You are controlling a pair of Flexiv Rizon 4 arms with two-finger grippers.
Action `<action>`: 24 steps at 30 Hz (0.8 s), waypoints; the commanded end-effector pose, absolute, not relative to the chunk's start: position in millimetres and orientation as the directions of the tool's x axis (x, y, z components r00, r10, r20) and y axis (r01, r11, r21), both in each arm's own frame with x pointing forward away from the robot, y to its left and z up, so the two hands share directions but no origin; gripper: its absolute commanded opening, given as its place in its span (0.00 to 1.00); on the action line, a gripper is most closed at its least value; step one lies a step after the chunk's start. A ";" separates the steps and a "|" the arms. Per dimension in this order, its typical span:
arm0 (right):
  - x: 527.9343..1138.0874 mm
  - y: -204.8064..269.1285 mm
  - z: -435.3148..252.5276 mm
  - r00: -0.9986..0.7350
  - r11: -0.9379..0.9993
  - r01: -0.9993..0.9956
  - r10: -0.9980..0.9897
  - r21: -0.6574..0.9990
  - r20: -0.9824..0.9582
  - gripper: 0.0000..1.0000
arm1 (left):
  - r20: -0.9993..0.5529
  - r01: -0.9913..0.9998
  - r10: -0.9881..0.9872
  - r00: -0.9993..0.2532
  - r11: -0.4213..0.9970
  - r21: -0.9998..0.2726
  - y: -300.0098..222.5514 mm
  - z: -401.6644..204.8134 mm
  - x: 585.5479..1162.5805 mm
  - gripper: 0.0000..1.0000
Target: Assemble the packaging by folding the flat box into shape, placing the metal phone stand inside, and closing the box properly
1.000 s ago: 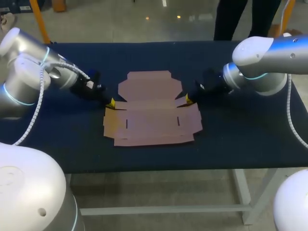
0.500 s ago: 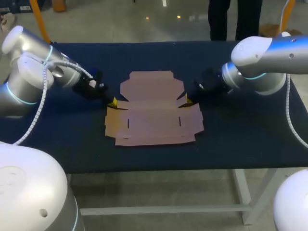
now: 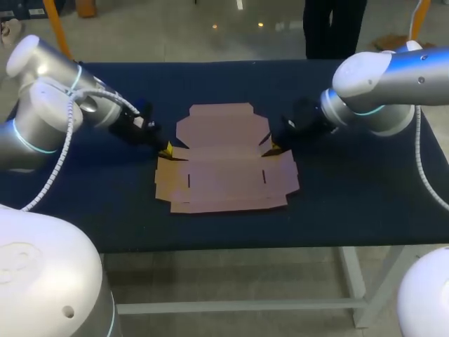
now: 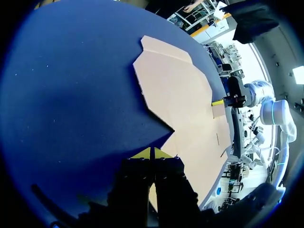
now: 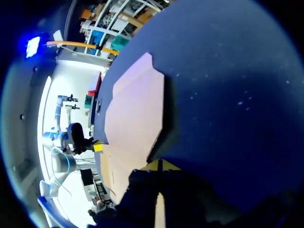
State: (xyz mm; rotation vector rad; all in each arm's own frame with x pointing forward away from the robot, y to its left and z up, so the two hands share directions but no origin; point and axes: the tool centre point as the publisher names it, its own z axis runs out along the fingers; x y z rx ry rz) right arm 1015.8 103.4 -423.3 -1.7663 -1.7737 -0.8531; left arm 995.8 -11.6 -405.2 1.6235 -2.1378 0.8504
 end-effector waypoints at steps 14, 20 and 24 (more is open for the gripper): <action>1016.8 109.4 -422.4 -0.031 -0.033 0.997 0.704 0.076 0.710 0.00 | 0.538 -0.950 -0.793 -0.286 0.162 -0.266 -23.2 -402.9 993.8 0.00; 1016.7 109.0 -421.9 -0.024 -0.040 0.996 0.712 0.075 0.702 0.00 | 0.487 -0.950 -0.831 -0.267 0.143 -0.278 -30.4 -401.6 991.5 0.00; 1015.9 109.5 -419.7 -0.014 -0.049 0.996 0.731 0.073 0.683 0.00 | 0.466 -0.950 -0.847 -0.258 0.134 -0.282 -33.0 -399.7 990.7 0.00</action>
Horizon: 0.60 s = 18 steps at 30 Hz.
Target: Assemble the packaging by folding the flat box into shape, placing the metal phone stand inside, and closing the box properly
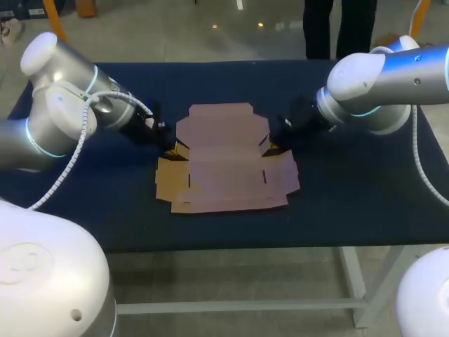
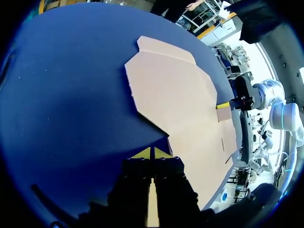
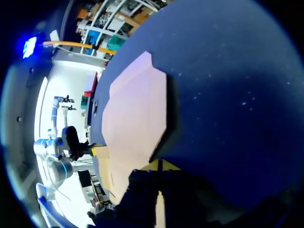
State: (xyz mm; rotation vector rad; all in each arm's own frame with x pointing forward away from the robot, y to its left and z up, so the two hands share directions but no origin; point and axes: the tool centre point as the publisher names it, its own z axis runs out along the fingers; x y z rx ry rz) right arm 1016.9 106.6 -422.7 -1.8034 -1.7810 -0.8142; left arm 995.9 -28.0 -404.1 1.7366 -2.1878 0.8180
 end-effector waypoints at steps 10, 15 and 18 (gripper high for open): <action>1011.3 113.0 -415.0 0.020 -0.078 0.995 0.777 0.065 0.629 0.00 | 0.434 -0.952 -0.869 -0.237 0.120 -0.280 -34.8 -397.5 992.5 0.00; 1011.1 116.2 -416.1 0.039 -0.084 0.995 0.790 0.046 0.611 0.00 | 0.427 -0.956 -0.876 -0.225 0.113 -0.272 -34.0 -397.3 994.2 0.00; 1012.2 119.1 -417.5 0.050 -0.087 0.996 0.800 0.033 0.598 0.00 | 0.422 -0.958 -0.880 -0.218 0.110 -0.266 -34.0 -397.8 995.4 0.00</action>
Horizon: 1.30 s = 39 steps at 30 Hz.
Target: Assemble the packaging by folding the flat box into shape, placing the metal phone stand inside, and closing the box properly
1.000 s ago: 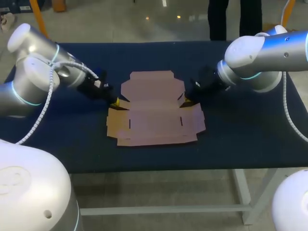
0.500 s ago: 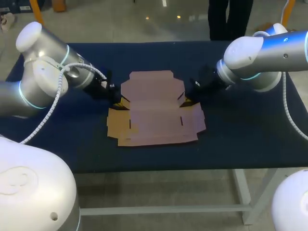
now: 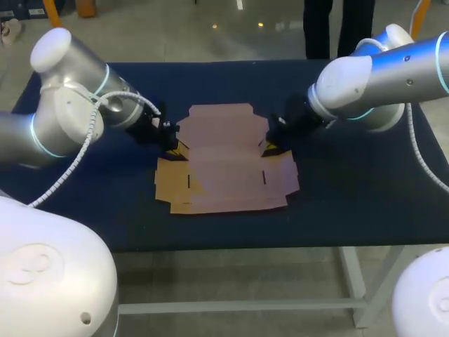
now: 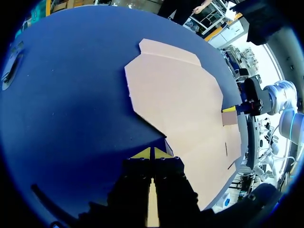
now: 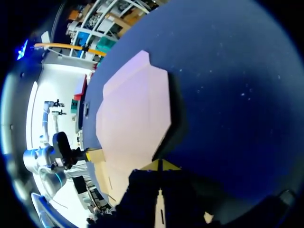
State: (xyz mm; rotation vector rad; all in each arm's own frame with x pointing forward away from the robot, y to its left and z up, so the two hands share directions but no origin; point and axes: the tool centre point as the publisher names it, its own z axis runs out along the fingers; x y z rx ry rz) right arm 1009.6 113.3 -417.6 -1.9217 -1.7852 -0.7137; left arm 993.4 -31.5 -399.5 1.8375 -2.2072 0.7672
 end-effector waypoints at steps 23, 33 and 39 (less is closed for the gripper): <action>1013.7 130.6 -419.1 0.115 -0.126 0.992 0.852 -0.014 0.511 0.00 | 0.386 -0.963 -0.899 -0.208 0.119 -0.242 -41.8 -393.4 989.8 0.00; 1012.3 129.9 -419.8 0.131 -0.140 0.990 0.857 -0.020 0.499 0.00 | 0.375 -0.966 -0.903 -0.208 0.130 -0.223 -45.2 -392.4 987.6 0.00; 1012.3 130.0 -421.9 0.143 -0.149 0.988 0.859 -0.026 0.491 0.00 | 0.373 -0.970 -0.907 -0.197 0.125 -0.208 -48.5 -393.5 987.7 0.00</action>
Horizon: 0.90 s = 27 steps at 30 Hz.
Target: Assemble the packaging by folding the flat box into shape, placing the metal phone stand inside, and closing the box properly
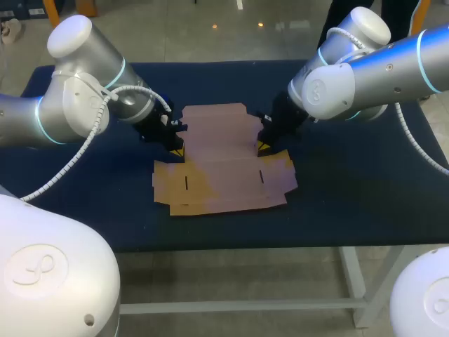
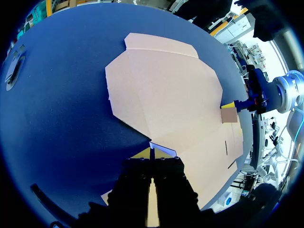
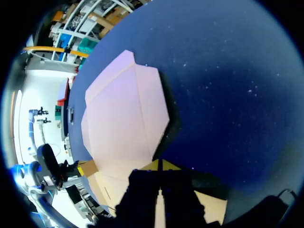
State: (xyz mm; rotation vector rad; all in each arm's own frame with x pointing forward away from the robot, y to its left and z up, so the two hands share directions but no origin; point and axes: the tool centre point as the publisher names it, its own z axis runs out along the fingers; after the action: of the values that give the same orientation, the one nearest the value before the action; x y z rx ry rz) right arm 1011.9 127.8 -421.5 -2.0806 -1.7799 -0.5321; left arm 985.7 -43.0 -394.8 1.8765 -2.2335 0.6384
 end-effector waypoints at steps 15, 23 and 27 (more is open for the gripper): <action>1015.4 131.1 -423.5 0.159 -0.162 0.986 0.867 -0.035 0.472 0.00 | 0.376 -0.976 -0.907 -0.191 0.133 -0.175 -59.5 -399.1 988.4 0.00; 1015.9 131.7 -423.8 0.166 -0.168 0.985 0.871 -0.037 0.462 0.00 | 0.370 -0.975 -0.909 -0.193 0.136 -0.174 -62.8 -401.2 987.6 0.00; 1015.2 131.7 -422.8 0.166 -0.169 0.985 0.873 -0.036 0.458 0.00 | 0.369 -0.975 -0.909 -0.193 0.137 -0.173 -63.6 -402.6 986.9 0.00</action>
State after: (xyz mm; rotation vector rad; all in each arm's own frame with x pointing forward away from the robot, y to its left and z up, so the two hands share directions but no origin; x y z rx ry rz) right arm 1014.3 128.8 -424.0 -2.1237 -1.7738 -0.4933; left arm 986.0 -59.9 -400.6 1.8673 -2.2260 0.5761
